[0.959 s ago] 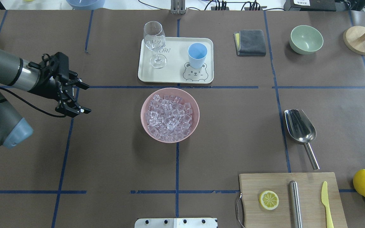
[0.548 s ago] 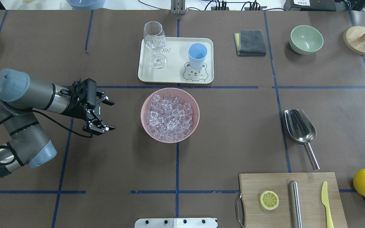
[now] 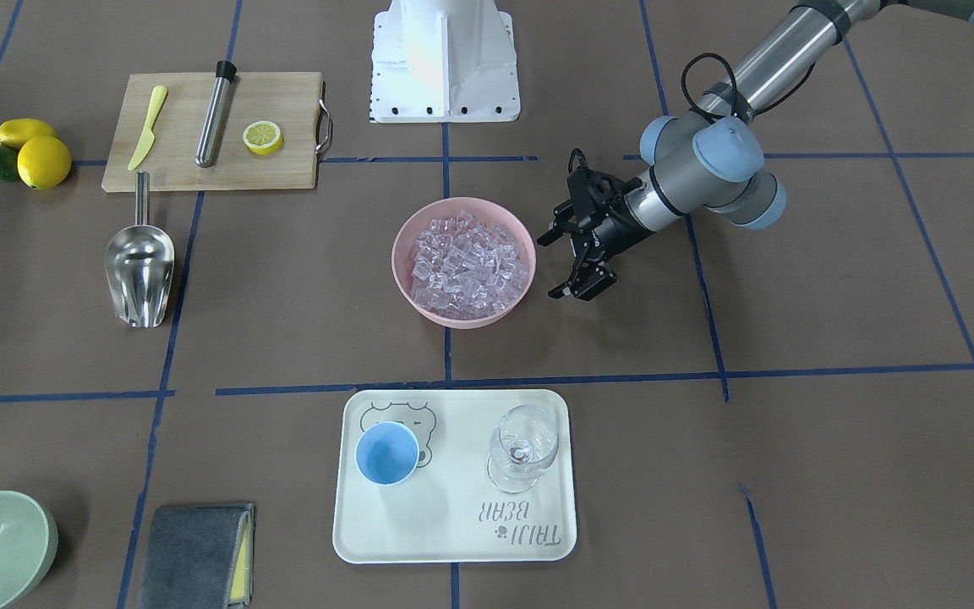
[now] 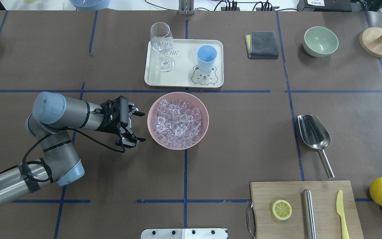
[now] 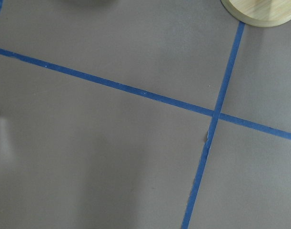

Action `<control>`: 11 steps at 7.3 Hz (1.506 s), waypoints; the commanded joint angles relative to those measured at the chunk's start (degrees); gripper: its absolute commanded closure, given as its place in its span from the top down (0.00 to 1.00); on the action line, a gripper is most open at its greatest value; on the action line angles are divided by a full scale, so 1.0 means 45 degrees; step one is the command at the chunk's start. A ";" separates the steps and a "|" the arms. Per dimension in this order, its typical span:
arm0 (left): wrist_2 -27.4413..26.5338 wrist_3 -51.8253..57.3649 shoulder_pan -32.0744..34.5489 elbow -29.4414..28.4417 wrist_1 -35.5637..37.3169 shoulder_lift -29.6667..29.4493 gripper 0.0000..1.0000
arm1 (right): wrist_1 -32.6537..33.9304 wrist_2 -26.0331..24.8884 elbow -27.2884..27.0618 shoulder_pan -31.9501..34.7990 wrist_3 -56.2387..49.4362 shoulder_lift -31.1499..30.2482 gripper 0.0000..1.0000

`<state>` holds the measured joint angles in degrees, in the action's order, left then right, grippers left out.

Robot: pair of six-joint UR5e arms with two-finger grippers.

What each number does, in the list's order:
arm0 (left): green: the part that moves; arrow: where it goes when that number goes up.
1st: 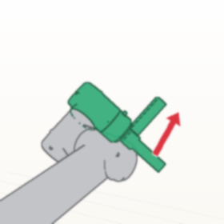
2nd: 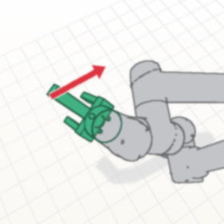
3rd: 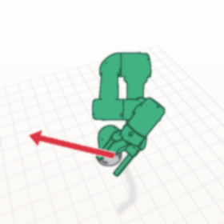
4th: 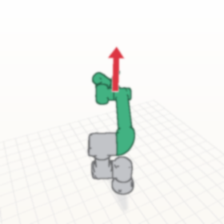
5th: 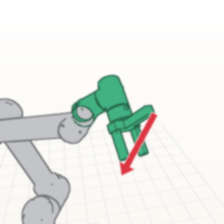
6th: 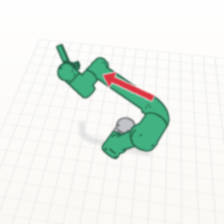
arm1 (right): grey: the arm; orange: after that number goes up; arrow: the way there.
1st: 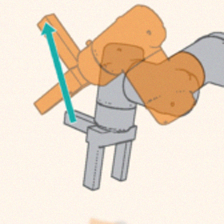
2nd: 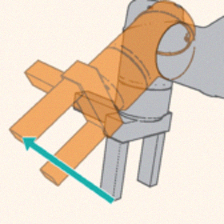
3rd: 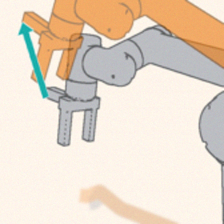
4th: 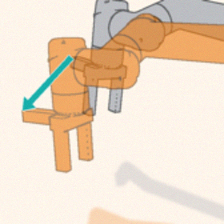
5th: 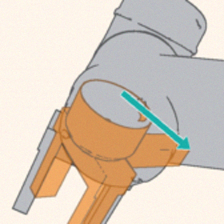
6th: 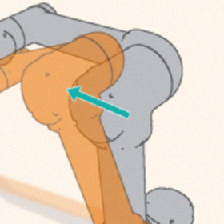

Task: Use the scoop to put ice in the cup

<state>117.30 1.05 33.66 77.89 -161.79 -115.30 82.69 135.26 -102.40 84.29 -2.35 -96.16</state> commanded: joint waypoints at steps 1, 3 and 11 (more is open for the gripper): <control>-0.0089 -0.0039 -0.0058 -0.0140 -0.0023 -0.0199 1.00 | -0.0017 0.0039 -0.0038 -0.0077 0.0421 0.0020 1.00; -0.0089 -0.0058 -0.0077 -0.0159 -0.0023 -0.0257 1.00 | -0.0036 0.0097 -0.0834 -0.0951 0.2192 0.0059 1.00; -0.0109 -0.0058 -0.0195 -0.0179 -0.0042 -0.0375 1.00 | -0.2804 -0.2009 -0.3593 -0.7318 1.2002 -0.0601 1.00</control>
<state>116.82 0.79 32.79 77.08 -161.98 -116.89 73.61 128.10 -118.37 55.23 46.70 -97.26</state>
